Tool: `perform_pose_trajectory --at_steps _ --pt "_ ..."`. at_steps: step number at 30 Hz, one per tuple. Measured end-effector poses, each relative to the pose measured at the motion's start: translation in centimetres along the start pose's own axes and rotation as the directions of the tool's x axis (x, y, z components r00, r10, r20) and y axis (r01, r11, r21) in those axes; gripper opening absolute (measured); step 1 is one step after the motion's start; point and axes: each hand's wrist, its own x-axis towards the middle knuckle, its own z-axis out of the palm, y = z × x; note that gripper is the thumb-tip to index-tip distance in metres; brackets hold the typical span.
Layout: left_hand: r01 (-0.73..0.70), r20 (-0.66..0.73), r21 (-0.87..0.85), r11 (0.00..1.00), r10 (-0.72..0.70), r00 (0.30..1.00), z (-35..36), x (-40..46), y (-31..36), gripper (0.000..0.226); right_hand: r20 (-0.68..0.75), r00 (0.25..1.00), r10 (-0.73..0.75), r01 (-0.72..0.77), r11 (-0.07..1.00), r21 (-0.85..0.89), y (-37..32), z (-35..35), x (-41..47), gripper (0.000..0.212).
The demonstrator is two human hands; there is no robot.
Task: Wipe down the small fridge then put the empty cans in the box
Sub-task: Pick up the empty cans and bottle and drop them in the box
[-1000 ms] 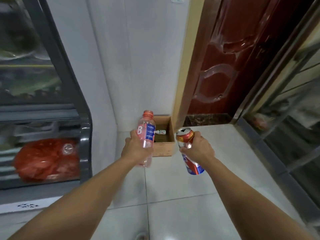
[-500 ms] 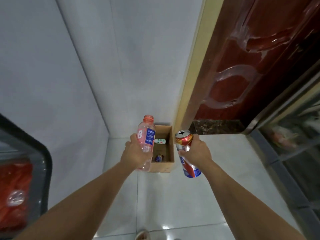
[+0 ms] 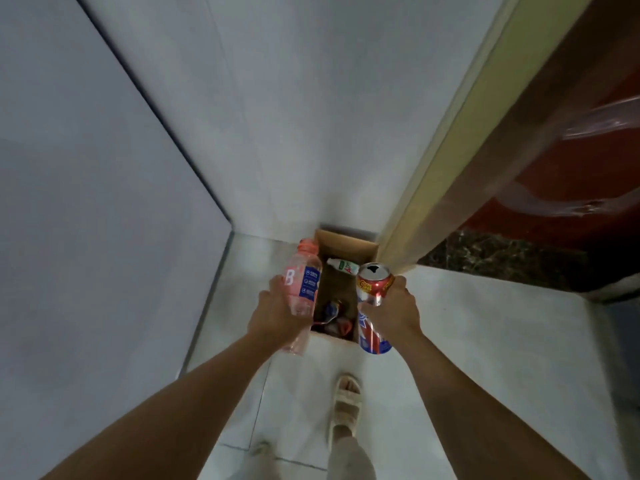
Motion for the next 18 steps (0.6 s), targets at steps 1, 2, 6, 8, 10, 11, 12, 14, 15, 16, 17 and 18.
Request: perform_pose_trajectory --at_steps 1,2,6,8,10,11,12,14,15,16,17,18 --pt "0.015 0.008 0.003 1.0 -0.016 1.0 1.0 1.0 0.2 0.081 0.015 1.0 0.01 -0.01 1.0 0.004 0.5 0.4 1.6 0.069" --pt "0.038 0.015 0.001 0.999 -0.038 0.999 2.1 2.1 0.3 0.081 0.032 0.999 0.022 -0.022 1.0 0.012 0.9 1.0 3.1 0.069" --pt "0.126 0.059 -0.017 0.992 -0.125 0.99 5.6 7.1 -0.1 0.084 0.084 0.995 0.052 -0.057 0.996 0.064 2.9 4.1 8.9 0.07" --pt "0.135 0.08 -0.009 0.991 -0.134 0.988 7.6 10.1 -0.7 0.085 0.095 0.993 0.063 -0.071 0.994 0.082 4.0 6.0 12.1 0.072" --pt "0.133 0.1 0.014 0.991 -0.134 0.986 9.7 13.2 -1.4 0.086 0.097 0.992 0.077 -0.086 0.992 0.093 5.2 8.1 15.3 0.072" --pt "0.126 0.109 0.033 0.992 -0.129 0.986 10.9 14.7 -1.9 0.087 0.095 0.992 0.083 -0.092 0.991 0.101 5.8 9.3 16.8 0.072" --pt "0.113 0.117 0.057 0.992 -0.119 0.986 12.1 16.2 -2.5 0.087 0.092 0.992 0.084 -0.094 0.989 0.111 6.4 10.6 18.2 0.073" --pt "0.094 0.141 0.095 0.991 -0.107 0.984 14.6 19.0 -3.7 0.085 0.097 0.991 0.089 -0.101 0.988 0.118 7.8 13.6 20.5 0.076" --pt "0.096 0.154 0.097 0.991 -0.11 0.982 16.0 20.3 -4.4 0.084 0.103 0.99 0.094 -0.106 0.988 0.117 8.6 15.3 21.6 0.079" --pt "0.101 0.166 0.094 0.991 -0.115 0.979 17.3 21.7 -5.2 0.084 0.107 0.99 0.096 -0.108 0.987 0.117 9.4 16.9 22.6 0.081" --pt "0.103 0.173 0.097 0.99 -0.118 0.978 18.7 23.0 -6.0 0.085 0.107 0.99 0.098 -0.11 0.987 0.115 10.1 18.5 23.6 0.082" --pt "0.103 0.178 0.112 0.988 -0.121 0.976 20.2 24.3 -6.9 0.085 0.099 0.99 0.098 -0.109 0.988 0.108 10.9 20.1 24.7 0.081"
